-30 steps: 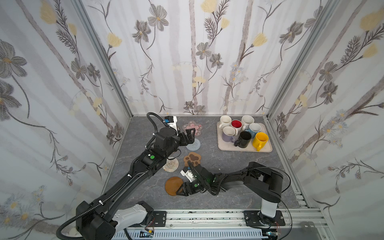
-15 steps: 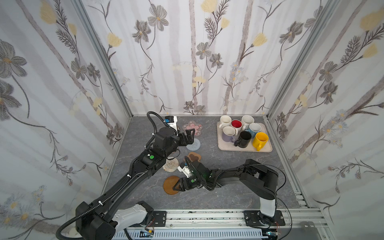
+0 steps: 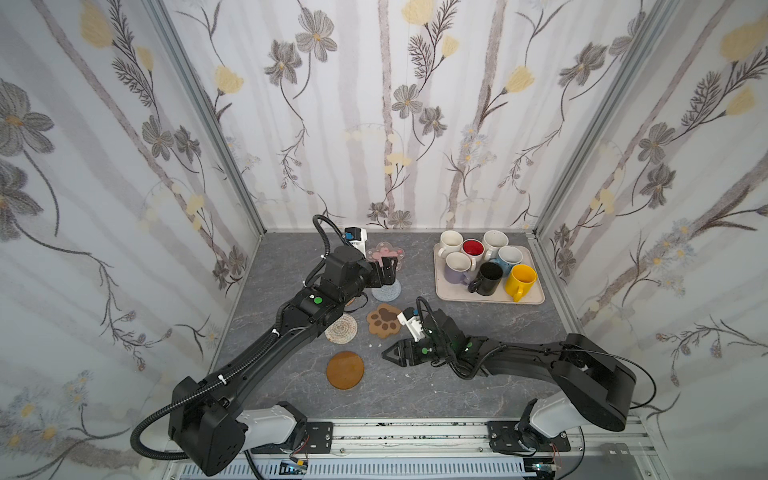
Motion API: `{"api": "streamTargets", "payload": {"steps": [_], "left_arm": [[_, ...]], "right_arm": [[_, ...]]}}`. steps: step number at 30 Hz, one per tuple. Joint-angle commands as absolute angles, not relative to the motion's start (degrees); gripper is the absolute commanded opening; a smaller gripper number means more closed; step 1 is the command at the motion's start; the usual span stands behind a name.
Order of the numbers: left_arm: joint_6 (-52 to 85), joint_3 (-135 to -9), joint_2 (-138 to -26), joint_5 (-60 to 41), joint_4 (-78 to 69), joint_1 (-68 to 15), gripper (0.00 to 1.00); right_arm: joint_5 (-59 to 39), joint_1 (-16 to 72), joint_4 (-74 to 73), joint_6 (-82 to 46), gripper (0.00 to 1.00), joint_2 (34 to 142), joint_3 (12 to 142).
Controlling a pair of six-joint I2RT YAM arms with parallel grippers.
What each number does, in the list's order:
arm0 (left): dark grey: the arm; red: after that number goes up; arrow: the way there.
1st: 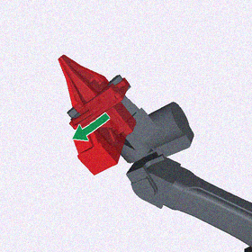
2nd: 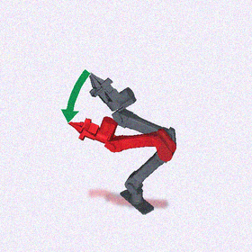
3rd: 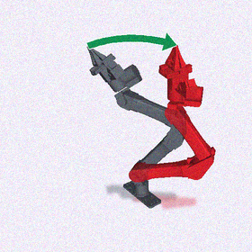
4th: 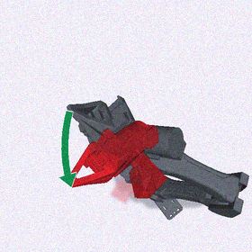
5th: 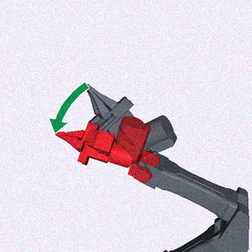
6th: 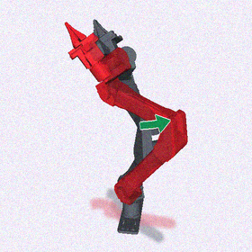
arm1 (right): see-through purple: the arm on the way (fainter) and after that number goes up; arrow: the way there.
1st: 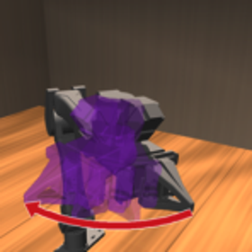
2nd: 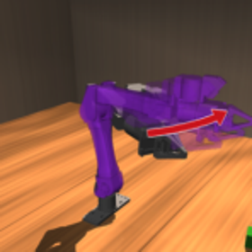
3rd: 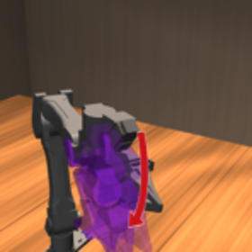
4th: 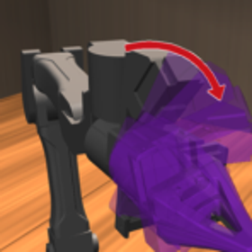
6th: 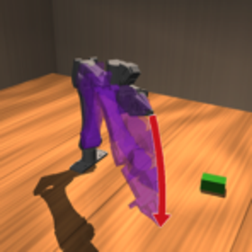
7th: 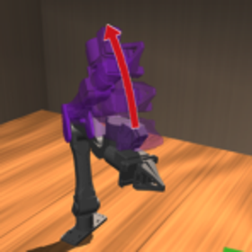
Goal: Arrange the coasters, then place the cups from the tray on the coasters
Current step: 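Move right gripper over the lavender mug on the tray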
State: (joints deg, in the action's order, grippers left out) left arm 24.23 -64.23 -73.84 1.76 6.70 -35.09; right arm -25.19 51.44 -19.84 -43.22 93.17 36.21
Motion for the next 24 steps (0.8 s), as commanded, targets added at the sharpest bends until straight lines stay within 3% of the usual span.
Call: {"api": "streamTargets", "payload": {"steps": [1, 9, 24], "left_arm": [[24.7, -66.2, -76.1, 2.7, 6.7, -35.6, 1.00], [24.2, -68.7, -81.2, 2.8, 6.9, -36.0, 1.00], [22.3, -78.0, -91.3, -2.0, 8.4, -33.3, 1.00]], "right_arm": [[-19.8, 48.0, -11.3, -36.6, 0.72, 87.8, 36.7], [-18.9, 32.8, -1.0, -29.4, 0.75, 82.8, 41.3], [-8.5, 19.8, 16.0, -18.7, 0.75, 99.9, 66.0]]}}
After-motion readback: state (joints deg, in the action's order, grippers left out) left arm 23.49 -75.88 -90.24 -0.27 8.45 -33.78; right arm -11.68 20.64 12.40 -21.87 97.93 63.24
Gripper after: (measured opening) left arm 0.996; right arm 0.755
